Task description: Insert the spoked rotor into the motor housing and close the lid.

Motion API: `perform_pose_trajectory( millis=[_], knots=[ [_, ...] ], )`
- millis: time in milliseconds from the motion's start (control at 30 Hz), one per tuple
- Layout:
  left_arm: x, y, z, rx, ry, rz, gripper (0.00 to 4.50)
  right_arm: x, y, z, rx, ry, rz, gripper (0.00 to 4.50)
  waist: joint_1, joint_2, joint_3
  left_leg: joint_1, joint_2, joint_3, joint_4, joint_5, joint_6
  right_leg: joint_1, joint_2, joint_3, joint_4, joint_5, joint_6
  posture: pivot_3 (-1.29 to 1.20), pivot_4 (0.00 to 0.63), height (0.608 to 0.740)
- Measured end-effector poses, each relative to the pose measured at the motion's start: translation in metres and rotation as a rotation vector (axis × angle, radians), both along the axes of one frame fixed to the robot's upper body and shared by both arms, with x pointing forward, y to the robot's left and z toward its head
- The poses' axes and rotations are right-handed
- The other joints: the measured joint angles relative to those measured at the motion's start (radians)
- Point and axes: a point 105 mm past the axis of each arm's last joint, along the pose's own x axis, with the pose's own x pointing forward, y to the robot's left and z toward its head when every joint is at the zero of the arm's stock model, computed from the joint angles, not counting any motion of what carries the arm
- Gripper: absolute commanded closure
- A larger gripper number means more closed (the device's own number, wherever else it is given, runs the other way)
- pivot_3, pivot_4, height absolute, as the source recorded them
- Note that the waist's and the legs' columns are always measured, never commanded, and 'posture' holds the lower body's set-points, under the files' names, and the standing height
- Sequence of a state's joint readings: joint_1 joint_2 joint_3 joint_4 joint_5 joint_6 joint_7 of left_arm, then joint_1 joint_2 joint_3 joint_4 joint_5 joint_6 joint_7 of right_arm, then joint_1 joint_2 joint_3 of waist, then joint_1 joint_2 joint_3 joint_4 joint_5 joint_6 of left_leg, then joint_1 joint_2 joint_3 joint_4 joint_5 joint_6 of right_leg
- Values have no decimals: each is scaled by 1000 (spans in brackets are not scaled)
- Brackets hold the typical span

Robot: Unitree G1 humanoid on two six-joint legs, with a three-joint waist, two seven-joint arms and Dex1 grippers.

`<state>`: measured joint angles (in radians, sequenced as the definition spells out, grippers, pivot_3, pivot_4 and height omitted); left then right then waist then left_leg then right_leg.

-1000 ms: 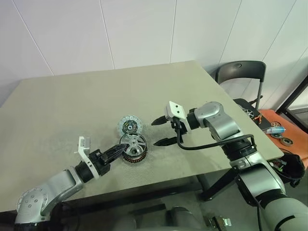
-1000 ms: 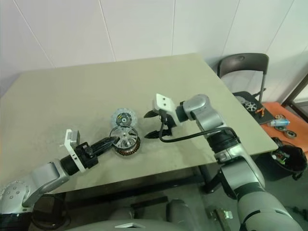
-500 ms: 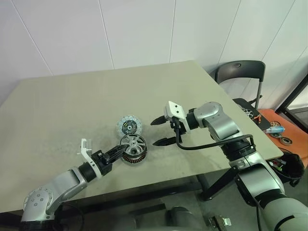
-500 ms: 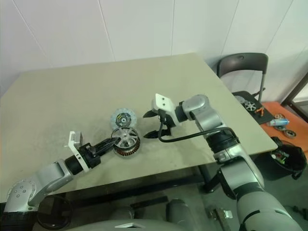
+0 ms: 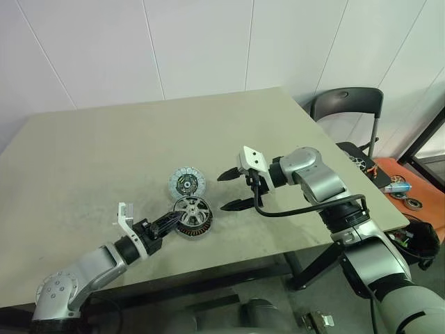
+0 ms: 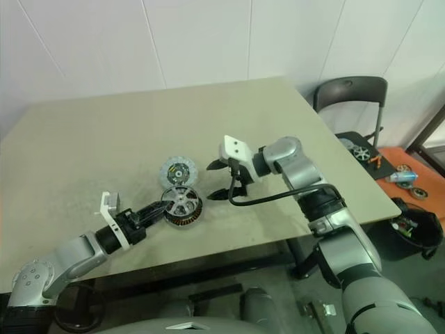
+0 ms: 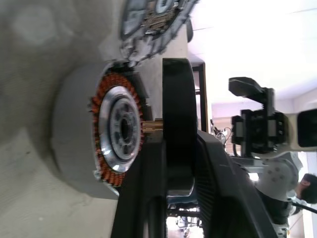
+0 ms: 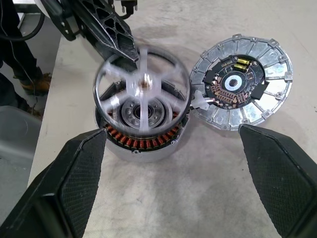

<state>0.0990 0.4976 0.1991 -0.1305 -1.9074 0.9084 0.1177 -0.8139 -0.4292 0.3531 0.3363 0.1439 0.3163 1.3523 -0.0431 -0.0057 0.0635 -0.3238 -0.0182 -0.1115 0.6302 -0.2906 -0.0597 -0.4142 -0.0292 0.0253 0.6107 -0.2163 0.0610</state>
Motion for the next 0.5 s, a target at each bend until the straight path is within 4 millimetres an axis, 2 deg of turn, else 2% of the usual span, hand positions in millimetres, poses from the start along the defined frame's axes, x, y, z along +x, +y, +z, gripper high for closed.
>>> perform_pose_trajectory(
  millis=[233, 500],
  knots=[
    [3, -2, 8, 17, -32, -19, 19, 0, 1, 0, 1, 1, 1, 0, 0, 0, 0, 0, 0, 0, 0, 0, 0, 0, 0, 0, 0, 0, 0, 0, 0, 740],
    [1, -5, 24, 213, -85, -102, 19, -1, 2, 0, 4, 1, 4, 0, 0, 0, 1, 0, 0, 0, 0, 0, 0, 0, 0, 0, 0, 0, 0, 0, 0, 740]
  ],
)
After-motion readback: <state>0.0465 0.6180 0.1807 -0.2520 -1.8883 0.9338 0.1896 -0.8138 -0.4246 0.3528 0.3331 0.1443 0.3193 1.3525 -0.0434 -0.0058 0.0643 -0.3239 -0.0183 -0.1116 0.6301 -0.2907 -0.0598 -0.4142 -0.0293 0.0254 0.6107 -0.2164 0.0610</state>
